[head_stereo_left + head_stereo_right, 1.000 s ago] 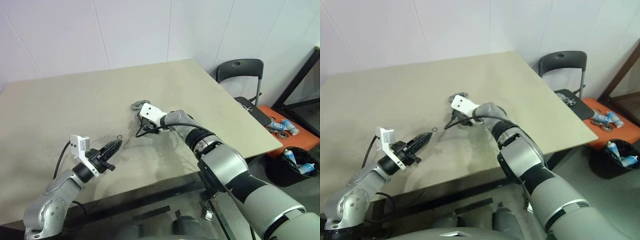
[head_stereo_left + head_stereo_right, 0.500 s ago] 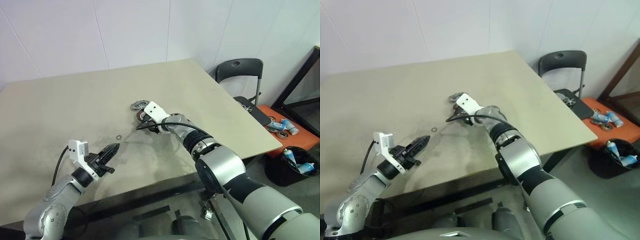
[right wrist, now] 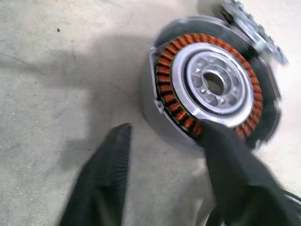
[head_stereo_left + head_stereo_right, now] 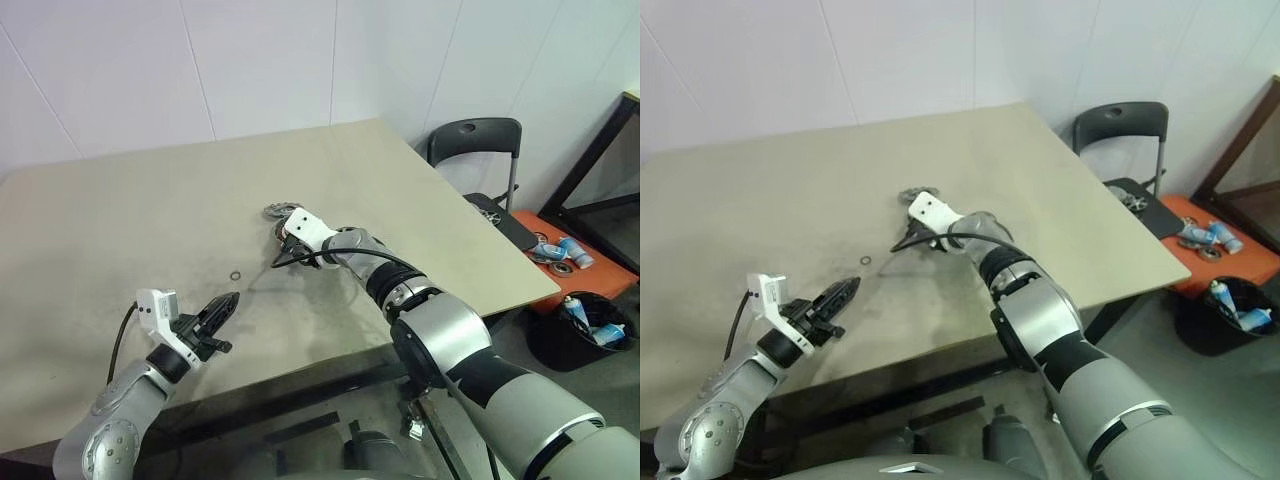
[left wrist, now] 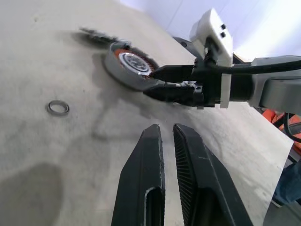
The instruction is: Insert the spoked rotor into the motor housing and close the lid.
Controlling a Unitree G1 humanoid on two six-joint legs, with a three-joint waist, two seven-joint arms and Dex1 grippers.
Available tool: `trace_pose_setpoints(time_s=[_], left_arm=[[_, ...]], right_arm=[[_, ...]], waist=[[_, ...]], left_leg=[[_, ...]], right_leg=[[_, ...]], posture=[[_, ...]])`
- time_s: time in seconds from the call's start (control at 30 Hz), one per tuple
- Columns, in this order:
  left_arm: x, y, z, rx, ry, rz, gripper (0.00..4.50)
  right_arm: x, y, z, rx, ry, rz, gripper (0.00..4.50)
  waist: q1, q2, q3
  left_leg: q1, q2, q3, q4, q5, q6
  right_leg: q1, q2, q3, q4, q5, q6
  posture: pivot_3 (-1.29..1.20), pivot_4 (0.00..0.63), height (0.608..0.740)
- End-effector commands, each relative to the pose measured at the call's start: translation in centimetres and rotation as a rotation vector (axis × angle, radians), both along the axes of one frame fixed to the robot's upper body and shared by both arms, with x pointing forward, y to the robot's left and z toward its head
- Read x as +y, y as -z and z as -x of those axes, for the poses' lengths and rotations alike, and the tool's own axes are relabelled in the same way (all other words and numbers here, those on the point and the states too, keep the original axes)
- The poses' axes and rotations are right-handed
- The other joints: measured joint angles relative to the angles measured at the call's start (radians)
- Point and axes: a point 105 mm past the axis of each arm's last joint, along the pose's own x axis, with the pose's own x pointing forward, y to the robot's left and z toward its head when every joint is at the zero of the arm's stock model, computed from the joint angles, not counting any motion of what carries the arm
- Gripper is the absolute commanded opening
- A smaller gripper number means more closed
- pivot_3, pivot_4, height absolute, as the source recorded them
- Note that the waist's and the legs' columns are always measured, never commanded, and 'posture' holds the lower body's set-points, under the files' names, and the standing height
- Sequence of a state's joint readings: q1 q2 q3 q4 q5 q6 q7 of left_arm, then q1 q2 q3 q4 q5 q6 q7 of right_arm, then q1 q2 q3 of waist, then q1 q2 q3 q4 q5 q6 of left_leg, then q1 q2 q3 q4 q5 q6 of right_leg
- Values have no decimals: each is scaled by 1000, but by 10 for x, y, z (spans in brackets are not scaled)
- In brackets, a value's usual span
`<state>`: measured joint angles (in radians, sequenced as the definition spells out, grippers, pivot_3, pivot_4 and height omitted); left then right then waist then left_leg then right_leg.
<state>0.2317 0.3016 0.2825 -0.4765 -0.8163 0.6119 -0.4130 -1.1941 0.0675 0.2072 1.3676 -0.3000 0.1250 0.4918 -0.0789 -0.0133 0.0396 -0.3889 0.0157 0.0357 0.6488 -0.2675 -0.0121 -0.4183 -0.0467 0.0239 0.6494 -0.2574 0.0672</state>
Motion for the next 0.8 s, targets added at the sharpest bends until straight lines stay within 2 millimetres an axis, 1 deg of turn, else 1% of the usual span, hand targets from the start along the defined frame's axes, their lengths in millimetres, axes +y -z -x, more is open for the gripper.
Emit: trace_pose_setpoints(time_s=[0.03, 0.2, 0.3, 0.4, 0.5, 0.57, 0.63, 0.7, 0.8], left_arm=[[-5, -15, 0, -69, 10, -11, 487], [-5, -13, -1, -65, 4, -11, 487], [-7, -11, 0, -56, 9, -8, 487], [-7, -11, -3, -55, 11, -10, 487], [-6, -12, -7, -57, 8, -12, 487], [-5, -12, -8, -59, 4, -14, 487], [1, -14, -12, -67, -36, 2, 487], [2, -14, -14, -69, -54, 3, 487], [2, -13, -13, -67, -54, -1, 487]], right_arm=[[11, 3, 6, 29, -22, -17, 1055], [14, 1, 8, 48, -31, -49, 1055], [12, 4, 9, 57, -42, -30, 1055], [15, 2, 10, 65, -60, -46, 1055], [19, -5, 11, 71, -83, -79, 553], [21, -8, 11, 80, -83, -97, 7], [26, -19, 8, 102, -50, -167, 7], [31, -28, 8, 122, -45, -223, 7], [34, -33, 9, 129, -58, -242, 7]], waist=[[0, 0, 0], [3, 0, 0], [4, 0, 0], [4, 0, 0], [4, 0, 0], [3, 0, 0], [3, 0, 0], [3, 0, 0], [4, 0, 0]], left_leg=[[0, 0, 0, 0, 0, 0], [0, 0, 0, 0, 0, 0], [0, 0, 0, 0, 0, 0], [0, 0, 0, 0, 0, 0], [0, 0, 0, 0, 0, 0], [0, 0, 0, 0, 0, 0], [0, 0, 0, 0, 0, 0], [0, 0, 0, 0, 0, 0], [0, 0, 0, 0, 0, 0]], right_leg=[[0, 0, 0, 0, 0, 0], [0, 0, 0, 0, 0, 0], [1, 0, 0, 0, 1, 1], [1, 0, 0, 0, 1, 1], [0, 1, 0, 0, 1, 1], [0, 1, 0, 0, 1, 2], [0, 1, 0, 0, 1, 2], [0, 1, 0, 0, 1, 2], [0, 1, 0, 0, 1, 2]], posture=[[0, 0, 740], [0, 0, 740], [0, 0, 740], [0, 0, 740], [0, 0, 740], [0, 0, 740], [0, 0, 740], [0, 0, 740], [0, 0, 740]])
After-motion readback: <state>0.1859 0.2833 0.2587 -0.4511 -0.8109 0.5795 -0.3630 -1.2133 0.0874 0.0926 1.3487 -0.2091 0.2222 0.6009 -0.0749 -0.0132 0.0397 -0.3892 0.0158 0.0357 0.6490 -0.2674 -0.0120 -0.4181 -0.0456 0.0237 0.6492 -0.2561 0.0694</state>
